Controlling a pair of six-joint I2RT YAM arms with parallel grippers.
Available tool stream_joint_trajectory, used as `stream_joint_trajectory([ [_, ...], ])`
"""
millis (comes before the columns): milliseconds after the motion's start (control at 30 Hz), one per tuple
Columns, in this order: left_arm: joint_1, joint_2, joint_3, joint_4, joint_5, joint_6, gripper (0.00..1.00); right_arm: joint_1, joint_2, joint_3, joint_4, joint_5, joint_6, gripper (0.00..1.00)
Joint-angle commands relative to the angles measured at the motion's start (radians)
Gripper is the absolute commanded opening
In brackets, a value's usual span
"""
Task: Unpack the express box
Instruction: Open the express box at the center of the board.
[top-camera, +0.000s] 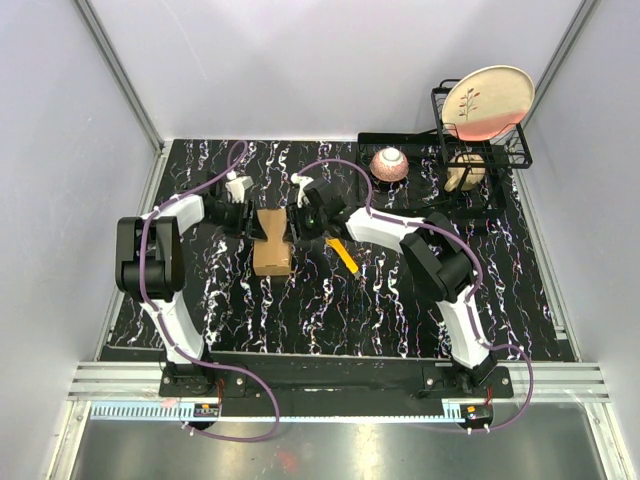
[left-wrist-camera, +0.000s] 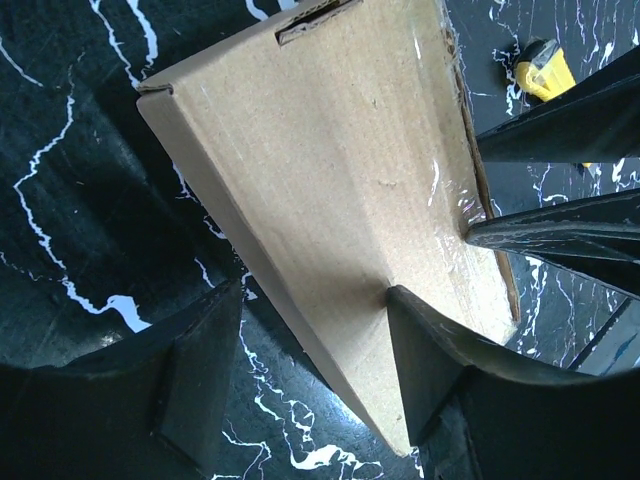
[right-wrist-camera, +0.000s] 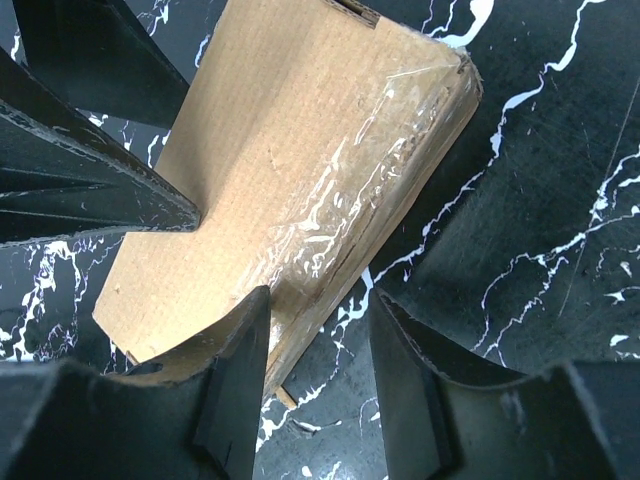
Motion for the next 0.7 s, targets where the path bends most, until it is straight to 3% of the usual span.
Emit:
stream_joint_trajectory([
  [0,-0.013,-0.051,-0.019,0.026,-0.045,0.048,0.62,0.002,-0.068,-0.03,-0.045,0.041,-0.038,0.48],
  [667,-0.053,-0.076,-0.045,0.021,-0.109,0.089,0.58,-0.004,-0.105,-0.061,-0.042,0.061,-0.055,0.44],
])
